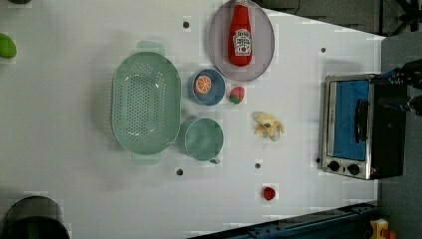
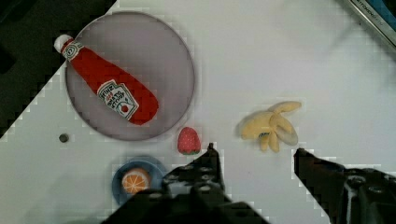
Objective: Pick Banana and place it in mug.
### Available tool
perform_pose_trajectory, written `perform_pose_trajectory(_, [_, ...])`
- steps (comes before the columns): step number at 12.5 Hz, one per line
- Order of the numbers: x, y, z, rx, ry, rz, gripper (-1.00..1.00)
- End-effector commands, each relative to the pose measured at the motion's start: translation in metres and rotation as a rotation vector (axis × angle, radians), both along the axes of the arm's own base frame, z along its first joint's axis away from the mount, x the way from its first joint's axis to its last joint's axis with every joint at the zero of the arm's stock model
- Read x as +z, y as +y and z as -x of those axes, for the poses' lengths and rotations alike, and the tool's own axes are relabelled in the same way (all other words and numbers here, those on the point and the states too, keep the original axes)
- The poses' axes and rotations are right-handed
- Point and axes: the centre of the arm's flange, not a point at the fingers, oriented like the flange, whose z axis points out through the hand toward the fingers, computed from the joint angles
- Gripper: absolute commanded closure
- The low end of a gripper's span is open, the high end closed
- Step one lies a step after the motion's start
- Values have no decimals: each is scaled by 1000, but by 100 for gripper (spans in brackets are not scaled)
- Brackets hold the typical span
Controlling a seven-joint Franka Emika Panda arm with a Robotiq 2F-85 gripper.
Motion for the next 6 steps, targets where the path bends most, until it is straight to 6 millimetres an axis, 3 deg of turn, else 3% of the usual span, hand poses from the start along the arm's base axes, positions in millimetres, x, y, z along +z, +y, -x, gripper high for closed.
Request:
perform_pose_trajectory(1, [64,-33,91,-36,24,-5,-59])
perform_pose_trajectory(3, [59,-33,91,-34,34,-5,-99])
perform_pose_trajectory(6, [24,-31,87,-32,79,-5,-100])
